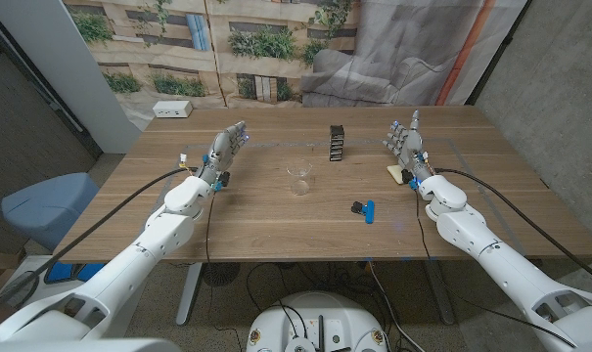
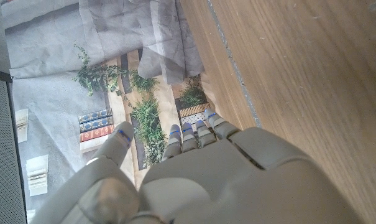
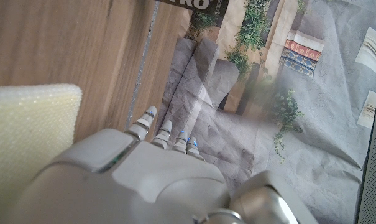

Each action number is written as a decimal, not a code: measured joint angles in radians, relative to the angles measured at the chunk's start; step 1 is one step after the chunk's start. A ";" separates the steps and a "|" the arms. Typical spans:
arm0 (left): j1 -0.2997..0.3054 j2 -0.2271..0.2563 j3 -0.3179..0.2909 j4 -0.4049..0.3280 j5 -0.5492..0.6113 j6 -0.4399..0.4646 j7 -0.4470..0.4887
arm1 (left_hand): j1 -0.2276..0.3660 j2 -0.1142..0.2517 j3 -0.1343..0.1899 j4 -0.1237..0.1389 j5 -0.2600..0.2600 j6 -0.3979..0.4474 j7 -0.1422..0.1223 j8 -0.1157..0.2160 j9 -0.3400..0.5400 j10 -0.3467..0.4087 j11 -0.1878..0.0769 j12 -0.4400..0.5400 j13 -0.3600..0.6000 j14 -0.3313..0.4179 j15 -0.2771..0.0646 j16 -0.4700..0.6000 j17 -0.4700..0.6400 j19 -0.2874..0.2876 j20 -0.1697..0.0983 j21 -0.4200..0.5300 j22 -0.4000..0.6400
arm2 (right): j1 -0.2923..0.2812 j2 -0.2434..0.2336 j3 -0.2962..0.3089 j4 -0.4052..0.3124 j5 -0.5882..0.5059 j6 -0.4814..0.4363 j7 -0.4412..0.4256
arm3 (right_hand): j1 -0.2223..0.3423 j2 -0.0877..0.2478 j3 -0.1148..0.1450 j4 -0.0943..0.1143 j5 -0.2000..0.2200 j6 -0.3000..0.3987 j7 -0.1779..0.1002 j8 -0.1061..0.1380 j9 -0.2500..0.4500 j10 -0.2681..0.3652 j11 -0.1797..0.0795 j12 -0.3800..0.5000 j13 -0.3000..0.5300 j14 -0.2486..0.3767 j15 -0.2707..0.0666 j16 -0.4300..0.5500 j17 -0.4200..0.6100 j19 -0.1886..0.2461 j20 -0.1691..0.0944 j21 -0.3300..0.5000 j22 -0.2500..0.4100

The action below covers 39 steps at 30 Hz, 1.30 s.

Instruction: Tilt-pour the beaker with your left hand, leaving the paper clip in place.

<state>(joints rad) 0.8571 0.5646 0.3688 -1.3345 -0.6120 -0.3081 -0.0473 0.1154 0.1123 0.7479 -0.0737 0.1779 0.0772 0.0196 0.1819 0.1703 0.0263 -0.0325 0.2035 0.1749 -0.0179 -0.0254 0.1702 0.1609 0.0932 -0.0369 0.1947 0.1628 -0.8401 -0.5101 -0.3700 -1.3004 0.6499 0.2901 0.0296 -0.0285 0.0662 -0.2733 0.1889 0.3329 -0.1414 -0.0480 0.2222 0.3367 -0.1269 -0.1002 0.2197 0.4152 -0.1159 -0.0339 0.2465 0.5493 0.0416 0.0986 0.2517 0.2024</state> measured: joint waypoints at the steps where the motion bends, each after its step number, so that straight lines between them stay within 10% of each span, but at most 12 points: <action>1: 0.013 0.013 -0.003 -0.020 0.000 0.001 0.000 | 0.008 0.003 0.000 -0.008 0.000 0.000 0.000 0.000 0.000 0.002 -0.002 0.000 0.000 0.000 0.000 0.000 0.000 0.000 0.000 0.000 0.000 | 0.000 0.000 0.000 0.000 0.000 0.000 0.000 | 0.000 0.000 0.000 0.000 0.000 0.000 0.000 0.000 0.000 0.000 0.000 0.000 0.000 0.000 0.000 0.000 0.000 0.000 0.000 0.000 0.000; 14: 0.048 0.091 -0.013 -0.081 0.013 0.016 -0.041 | 0.068 -0.034 0.001 -0.106 0.004 -0.015 -0.036 0.008 0.000 0.000 -0.025 -0.008 0.000 0.004 -0.004 0.000 0.001 0.000 0.000 -0.008 0.000 | 0.000 0.000 0.000 0.000 0.000 0.000 0.000 | 0.000 0.000 0.000 0.000 0.000 0.000 0.000 0.000 0.000 0.000 0.000 0.000 0.000 0.000 0.000 0.000 0.000 0.000 0.000 0.000 0.000; 39: 0.089 0.212 -0.006 -0.159 0.039 0.042 -0.140 | 0.127 -0.082 0.006 -0.118 0.012 -0.040 -0.068 0.008 0.004 -0.011 -0.054 -0.012 0.005 -0.002 -0.009 0.000 0.004 -0.028 0.002 -0.017 0.000 | 0.000 0.000 0.000 0.000 0.000 0.000 0.000 | 0.000 0.000 0.000 0.000 0.000 0.000 0.000 0.000 0.000 0.000 0.000 0.000 0.000 0.000 0.000 0.000 0.000 0.000 0.000 0.000 0.000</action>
<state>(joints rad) 0.9462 0.7762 0.3633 -1.4935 -0.5730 -0.2665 -0.1872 0.2421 0.0302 0.7536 -0.1919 0.1895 0.0374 -0.0486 0.1895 0.1748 0.0155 -0.0866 0.1916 0.1798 -0.0202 -0.0348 0.1702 0.1654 0.0653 -0.0353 0.1774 0.1630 -0.8400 -0.5101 -0.3699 -1.3001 0.6501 0.2898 0.0300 -0.0285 0.0661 -0.2732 0.1889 0.3328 -0.1414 -0.0480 0.2222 0.3364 -0.1268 -0.1001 0.2197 0.4150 -0.1158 -0.0339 0.2465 0.5491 0.0416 0.0984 0.2517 0.2021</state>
